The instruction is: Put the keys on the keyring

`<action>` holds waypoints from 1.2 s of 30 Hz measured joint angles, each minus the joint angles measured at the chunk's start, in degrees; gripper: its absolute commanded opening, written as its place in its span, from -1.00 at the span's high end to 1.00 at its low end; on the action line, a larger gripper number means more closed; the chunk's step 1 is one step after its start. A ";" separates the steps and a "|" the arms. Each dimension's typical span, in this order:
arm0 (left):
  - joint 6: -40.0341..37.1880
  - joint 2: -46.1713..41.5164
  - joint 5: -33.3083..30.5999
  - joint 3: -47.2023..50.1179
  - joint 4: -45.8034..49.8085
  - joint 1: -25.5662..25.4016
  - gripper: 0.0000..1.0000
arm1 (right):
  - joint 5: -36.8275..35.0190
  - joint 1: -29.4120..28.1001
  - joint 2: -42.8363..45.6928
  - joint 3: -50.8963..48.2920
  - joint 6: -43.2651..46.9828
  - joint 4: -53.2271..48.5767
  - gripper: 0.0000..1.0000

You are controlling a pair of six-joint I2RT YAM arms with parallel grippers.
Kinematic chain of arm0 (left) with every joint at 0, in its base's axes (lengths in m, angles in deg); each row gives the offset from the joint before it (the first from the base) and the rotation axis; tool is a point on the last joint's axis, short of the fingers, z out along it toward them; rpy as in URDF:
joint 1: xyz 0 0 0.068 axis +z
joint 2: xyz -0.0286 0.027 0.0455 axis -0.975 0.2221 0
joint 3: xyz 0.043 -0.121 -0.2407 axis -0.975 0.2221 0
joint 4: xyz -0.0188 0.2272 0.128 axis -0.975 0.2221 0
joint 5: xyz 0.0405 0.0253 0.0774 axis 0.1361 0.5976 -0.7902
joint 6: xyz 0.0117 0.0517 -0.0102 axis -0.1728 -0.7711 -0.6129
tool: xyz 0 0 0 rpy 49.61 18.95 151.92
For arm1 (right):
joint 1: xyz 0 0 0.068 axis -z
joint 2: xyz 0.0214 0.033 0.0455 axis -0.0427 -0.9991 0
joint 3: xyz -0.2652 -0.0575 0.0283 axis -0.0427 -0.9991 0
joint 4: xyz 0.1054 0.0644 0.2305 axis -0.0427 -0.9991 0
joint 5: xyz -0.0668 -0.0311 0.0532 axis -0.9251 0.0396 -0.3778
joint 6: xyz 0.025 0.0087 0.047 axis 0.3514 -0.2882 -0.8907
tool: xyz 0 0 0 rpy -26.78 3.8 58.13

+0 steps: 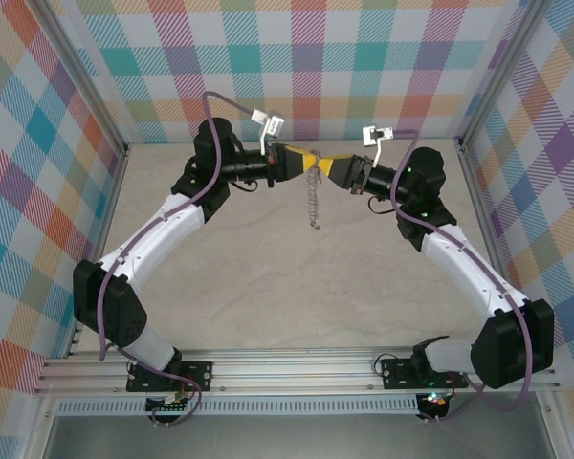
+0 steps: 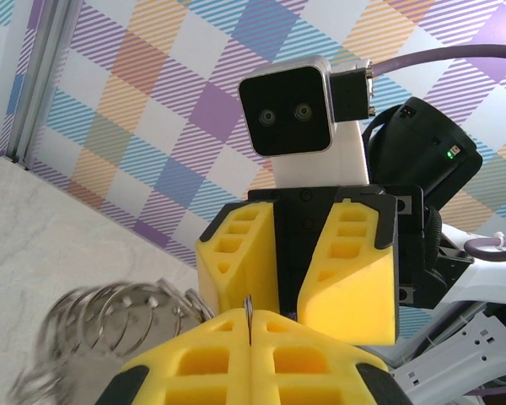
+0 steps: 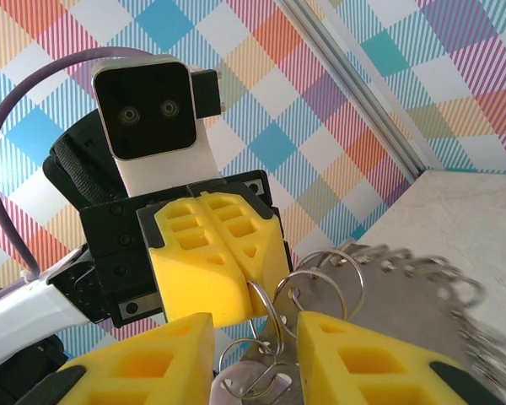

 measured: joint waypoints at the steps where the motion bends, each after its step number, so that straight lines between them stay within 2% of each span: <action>1: 0.00 0.00 0.02 0.00 0.00 0.02 1.00 | 0.00 0.00 0.00 0.02 -0.28 0.17 0.44; 10: 0.00 0.00 0.02 0.17 -0.90 0.00 1.00 | 0.13 0.00 -1.38 0.92 -1.90 1.81 0.65; 16: 0.04 0.00 -0.31 0.46 -1.11 0.02 1.00 | 0.74 -0.04 -2.03 1.40 -2.36 2.54 1.00; 20: 0.02 0.00 -0.48 0.48 -1.25 0.02 1.00 | 1.14 0.00 -2.14 1.75 -2.36 2.49 1.00; 23: -0.79 -0.02 -1.55 0.48 -0.81 0.02 0.42 | 1.49 0.00 -2.56 3.04 -1.09 0.33 1.00; 25: -1.92 -0.09 -2.84 0.48 0.50 0.00 0.21 | 2.34 0.00 -3.30 5.46 0.83 -3.06 1.00; 30: -5.20 -1.05 -4.96 0.35 4.00 1.33 -0.04 | 7.17 1.05 -6.32 14.19 7.85 -15.41 1.00; 36: -9.55 -1.73 -4.33 -2.12 11.58 4.13 -0.11 | 14.03 3.58 -11.63 24.63 16.22 -27.91 1.00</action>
